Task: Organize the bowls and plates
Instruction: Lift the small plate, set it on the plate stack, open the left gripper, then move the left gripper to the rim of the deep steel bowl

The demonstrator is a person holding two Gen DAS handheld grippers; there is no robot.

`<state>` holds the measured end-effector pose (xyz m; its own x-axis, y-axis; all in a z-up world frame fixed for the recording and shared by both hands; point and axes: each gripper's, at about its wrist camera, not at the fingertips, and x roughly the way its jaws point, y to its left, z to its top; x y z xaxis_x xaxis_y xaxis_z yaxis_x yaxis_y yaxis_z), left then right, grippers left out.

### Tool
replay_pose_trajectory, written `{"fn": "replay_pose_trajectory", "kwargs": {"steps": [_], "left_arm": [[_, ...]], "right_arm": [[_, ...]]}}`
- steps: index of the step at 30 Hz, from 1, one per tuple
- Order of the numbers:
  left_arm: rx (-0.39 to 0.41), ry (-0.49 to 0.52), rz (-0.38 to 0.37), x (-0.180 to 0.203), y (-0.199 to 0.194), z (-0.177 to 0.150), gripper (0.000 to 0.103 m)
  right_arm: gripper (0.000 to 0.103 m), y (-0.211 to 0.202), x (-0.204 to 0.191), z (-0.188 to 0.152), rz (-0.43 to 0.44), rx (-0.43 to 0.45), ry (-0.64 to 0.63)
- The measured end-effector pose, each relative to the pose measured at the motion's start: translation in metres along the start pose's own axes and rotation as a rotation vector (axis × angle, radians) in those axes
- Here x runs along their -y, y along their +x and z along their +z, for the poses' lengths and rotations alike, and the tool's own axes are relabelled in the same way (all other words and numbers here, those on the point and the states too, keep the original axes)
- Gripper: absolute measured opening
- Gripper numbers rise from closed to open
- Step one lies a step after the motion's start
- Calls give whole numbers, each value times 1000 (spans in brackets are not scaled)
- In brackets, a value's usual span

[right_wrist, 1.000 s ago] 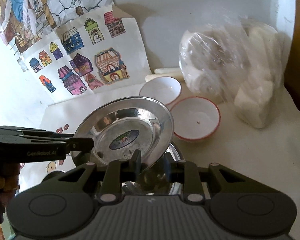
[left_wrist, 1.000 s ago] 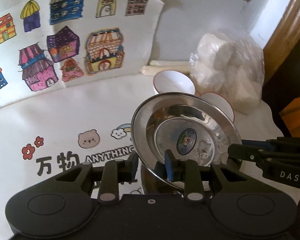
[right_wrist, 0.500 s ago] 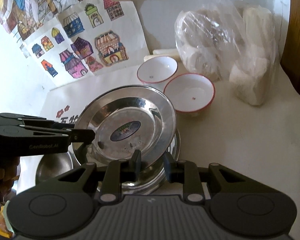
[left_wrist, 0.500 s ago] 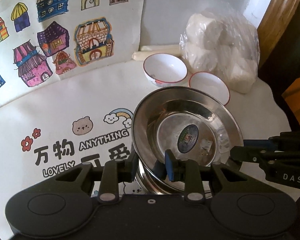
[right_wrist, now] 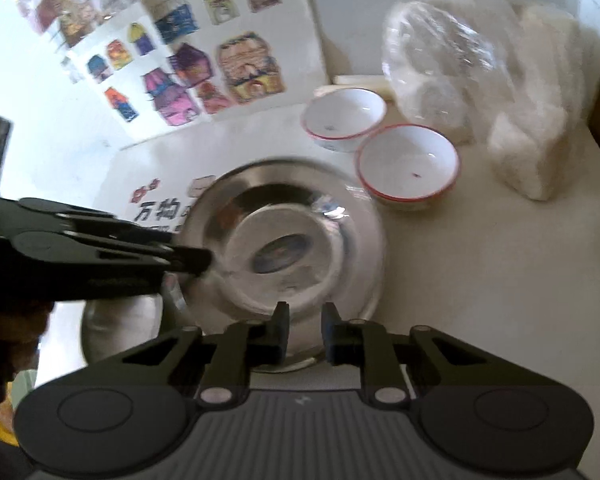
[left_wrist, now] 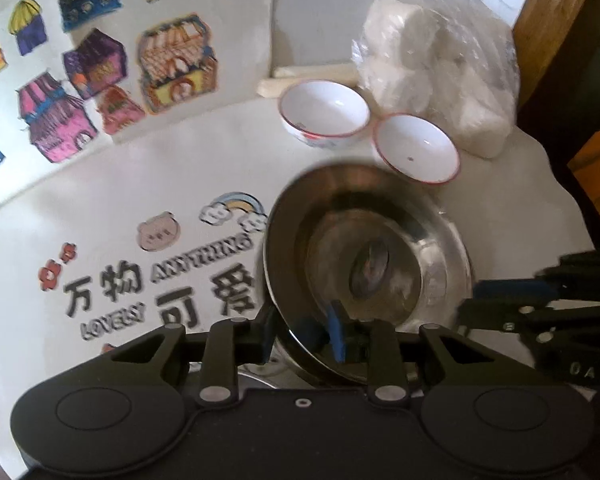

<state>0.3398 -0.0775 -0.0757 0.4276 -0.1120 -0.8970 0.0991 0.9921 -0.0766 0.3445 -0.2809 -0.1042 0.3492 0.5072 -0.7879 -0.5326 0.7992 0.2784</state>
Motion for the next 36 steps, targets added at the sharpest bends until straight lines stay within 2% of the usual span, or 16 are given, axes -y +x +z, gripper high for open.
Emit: {"fn": "replay_pose_trajectory", "kwargs": {"steps": [6, 11, 14, 15, 18, 21, 23, 29, 32, 36], "left_arm": [[0, 23, -6, 15, 0, -3, 30], [27, -15, 20, 7, -7, 0, 35], [59, -56, 33, -2, -15, 2, 49], [72, -71, 35, -5, -18, 2, 57], [102, -114, 45, -15, -28, 0, 72], [126, -160, 63, -28, -37, -4, 81], [132, -192, 78, -38, -42, -8, 82], [124, -293, 136, -77, -58, -32, 83], [103, -330, 157, -95, -62, -48, 95], [70, -355, 154, -113, -65, -69, 101]], "right_arm": [[20, 2, -16, -2, 23, -13, -64], [20, -1, -13, -1, 21, -1, -61], [23, -4, -13, -1, 21, 6, -60], [24, -5, -13, -1, 21, 10, -61], [30, -7, -16, 0, 21, 20, -67], [35, -9, -19, 1, 21, 27, -73], [44, -9, -21, 2, 20, 29, -76], [63, -9, -31, 4, 30, 33, -86], [73, -7, -40, 4, 52, 30, -93], [85, -2, -56, 2, 87, 14, -121]]}}
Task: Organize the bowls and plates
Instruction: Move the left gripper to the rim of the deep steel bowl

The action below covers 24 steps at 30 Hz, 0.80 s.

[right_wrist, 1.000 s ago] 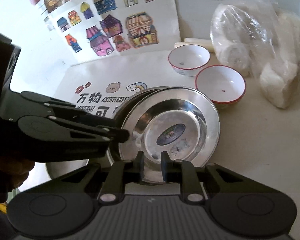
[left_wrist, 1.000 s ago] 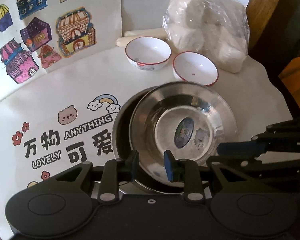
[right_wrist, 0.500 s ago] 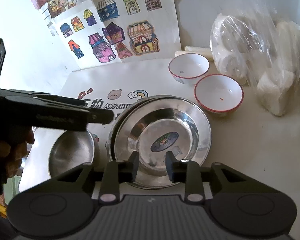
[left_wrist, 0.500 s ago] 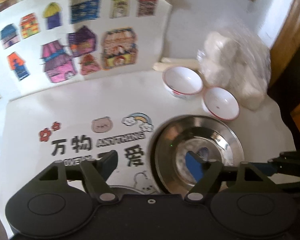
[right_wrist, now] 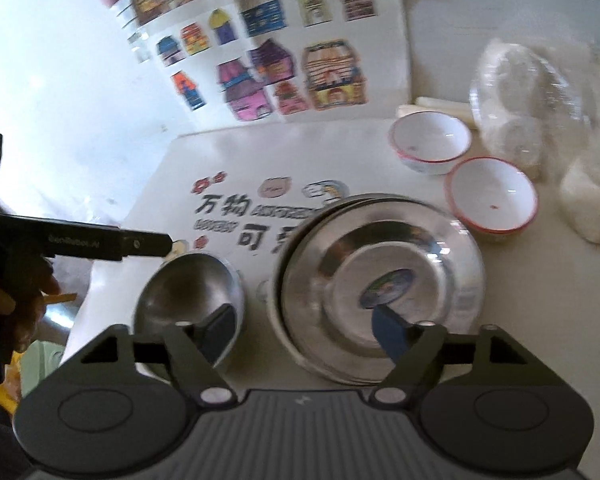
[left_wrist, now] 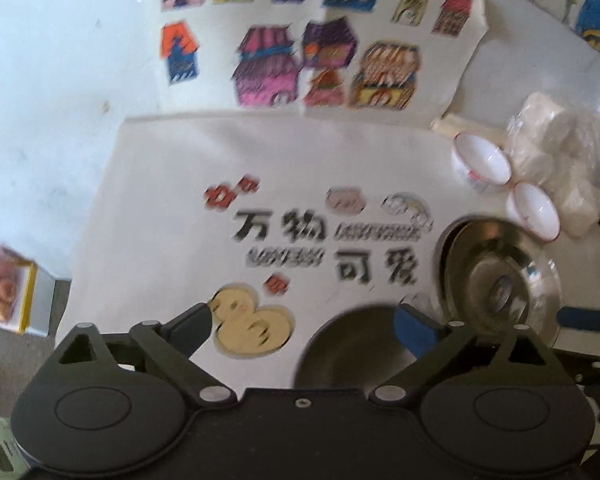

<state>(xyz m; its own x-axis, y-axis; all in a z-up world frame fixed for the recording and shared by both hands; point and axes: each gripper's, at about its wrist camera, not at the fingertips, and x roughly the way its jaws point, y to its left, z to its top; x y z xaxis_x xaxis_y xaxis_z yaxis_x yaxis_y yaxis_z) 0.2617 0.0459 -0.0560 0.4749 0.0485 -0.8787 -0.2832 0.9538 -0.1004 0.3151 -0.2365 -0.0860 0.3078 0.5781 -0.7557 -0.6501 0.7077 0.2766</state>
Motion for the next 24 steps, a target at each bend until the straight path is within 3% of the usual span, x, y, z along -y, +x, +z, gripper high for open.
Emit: {"fn": "replay_pose_trajectory", "kwargs": {"steps": [7, 18, 24], "left_arm": [[-72, -4, -74, -22, 8, -16, 102], [-138, 163, -184, -30, 28, -21, 102], [-188, 262, -194, -22, 40, -23, 102]], "right_arm": [[103, 14, -30, -6, 56, -48, -17], [103, 30, -48, -21, 42, -79, 117], [102, 42, -47, -26, 25, -95, 190]]}}
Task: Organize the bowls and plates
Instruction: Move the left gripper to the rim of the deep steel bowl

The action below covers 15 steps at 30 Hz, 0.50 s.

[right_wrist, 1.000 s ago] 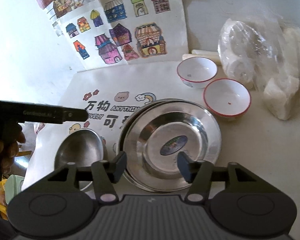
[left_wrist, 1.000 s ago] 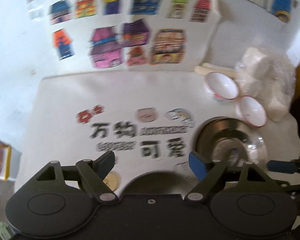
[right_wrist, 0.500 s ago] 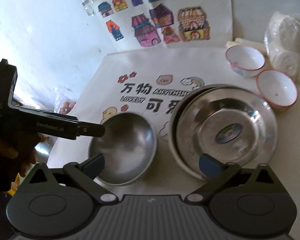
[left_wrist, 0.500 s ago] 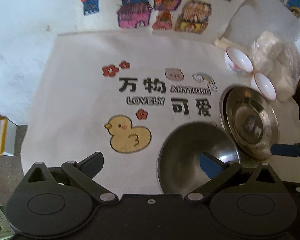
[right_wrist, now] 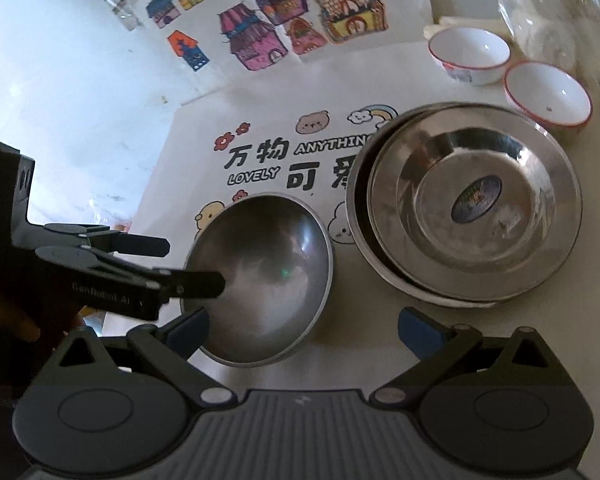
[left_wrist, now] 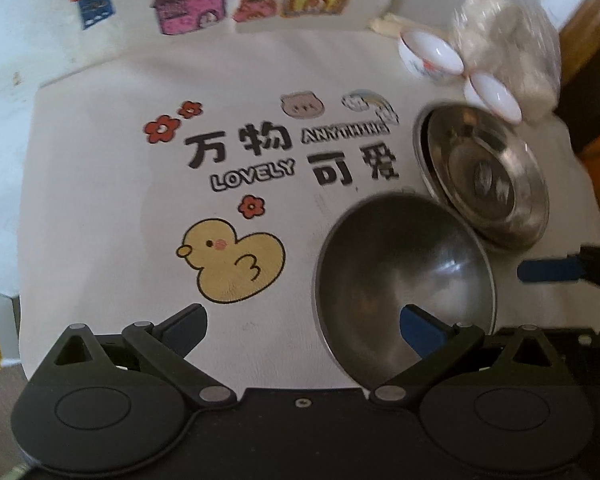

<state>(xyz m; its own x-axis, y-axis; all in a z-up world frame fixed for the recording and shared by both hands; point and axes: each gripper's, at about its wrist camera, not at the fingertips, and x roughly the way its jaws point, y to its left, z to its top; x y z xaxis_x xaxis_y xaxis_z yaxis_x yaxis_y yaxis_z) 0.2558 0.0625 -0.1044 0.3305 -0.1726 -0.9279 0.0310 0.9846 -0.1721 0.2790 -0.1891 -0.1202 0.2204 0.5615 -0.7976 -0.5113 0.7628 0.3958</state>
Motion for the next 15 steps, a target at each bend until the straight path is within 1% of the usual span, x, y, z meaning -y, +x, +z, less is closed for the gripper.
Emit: {"fn": "replay_pose_trajectory", "kwargs": {"steps": [3, 6, 8, 12, 14, 15], "left_arm": [[-34, 81, 32, 6, 7, 2, 102], [-57, 122, 40, 10, 10, 3, 102], [-63, 121, 39, 10, 11, 4, 102], [-64, 85, 37, 9, 10, 7, 102], [-61, 72, 31, 8, 9, 8, 98], [-60, 65, 30, 8, 8, 8, 96]], "right_arm": [[96, 3, 0, -2, -11, -3, 18], [84, 8, 2, -3, -23, -11, 25], [76, 11, 2, -4, -28, -20, 27], [68, 17, 2, -5, -29, -34, 30], [61, 18, 3, -5, -26, -36, 33], [60, 19, 3, -5, -26, -37, 34]]}}
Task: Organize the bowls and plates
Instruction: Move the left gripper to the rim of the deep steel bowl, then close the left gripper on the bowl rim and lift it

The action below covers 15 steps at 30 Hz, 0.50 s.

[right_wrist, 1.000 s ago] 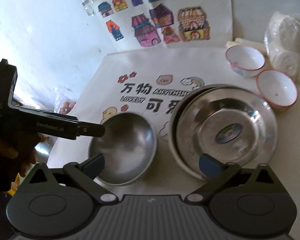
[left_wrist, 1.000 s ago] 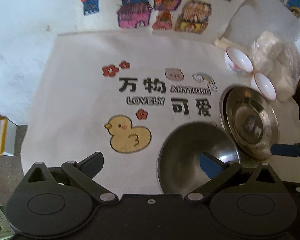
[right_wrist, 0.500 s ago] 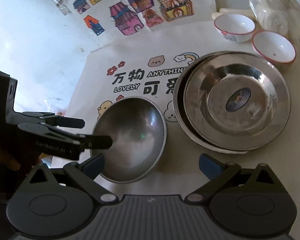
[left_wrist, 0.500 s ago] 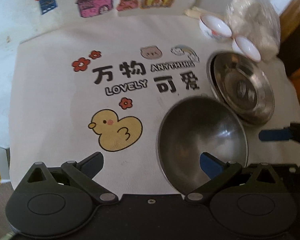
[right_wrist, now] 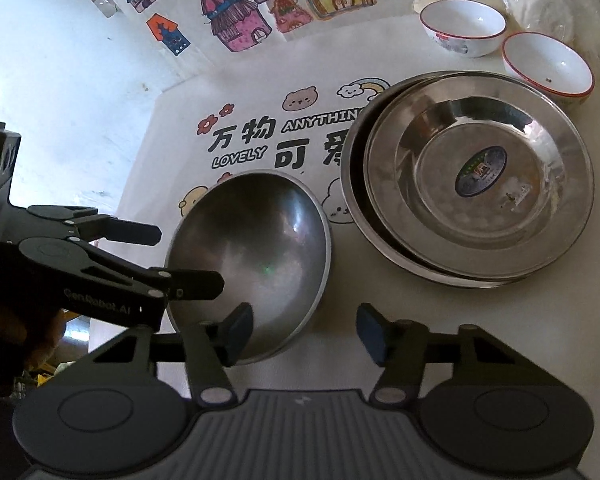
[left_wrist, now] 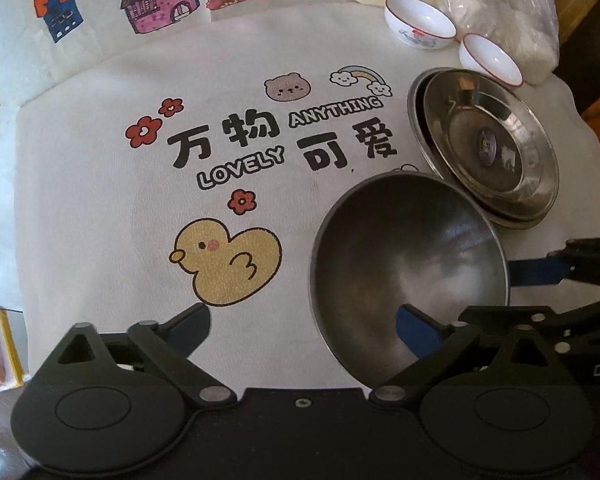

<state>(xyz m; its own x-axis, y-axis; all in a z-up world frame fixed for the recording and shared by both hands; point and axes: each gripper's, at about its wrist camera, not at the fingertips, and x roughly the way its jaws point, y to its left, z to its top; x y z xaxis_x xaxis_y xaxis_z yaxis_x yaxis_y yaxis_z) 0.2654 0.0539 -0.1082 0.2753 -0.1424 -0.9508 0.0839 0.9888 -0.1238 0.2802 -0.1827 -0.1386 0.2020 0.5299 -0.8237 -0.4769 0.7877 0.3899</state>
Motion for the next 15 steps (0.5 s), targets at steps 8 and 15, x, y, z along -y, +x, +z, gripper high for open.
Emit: {"fn": "replay_pose_trajectory", "kwargs": {"steps": [8, 15], "left_arm": [[29, -49, -71, -1, -6, 0, 67], [45, -84, -124, -3, -8, -1, 31]], "right_arm": [[40, 2, 0, 0, 7, -7, 1], [28, 3, 2, 0, 21, -13, 4]]}}
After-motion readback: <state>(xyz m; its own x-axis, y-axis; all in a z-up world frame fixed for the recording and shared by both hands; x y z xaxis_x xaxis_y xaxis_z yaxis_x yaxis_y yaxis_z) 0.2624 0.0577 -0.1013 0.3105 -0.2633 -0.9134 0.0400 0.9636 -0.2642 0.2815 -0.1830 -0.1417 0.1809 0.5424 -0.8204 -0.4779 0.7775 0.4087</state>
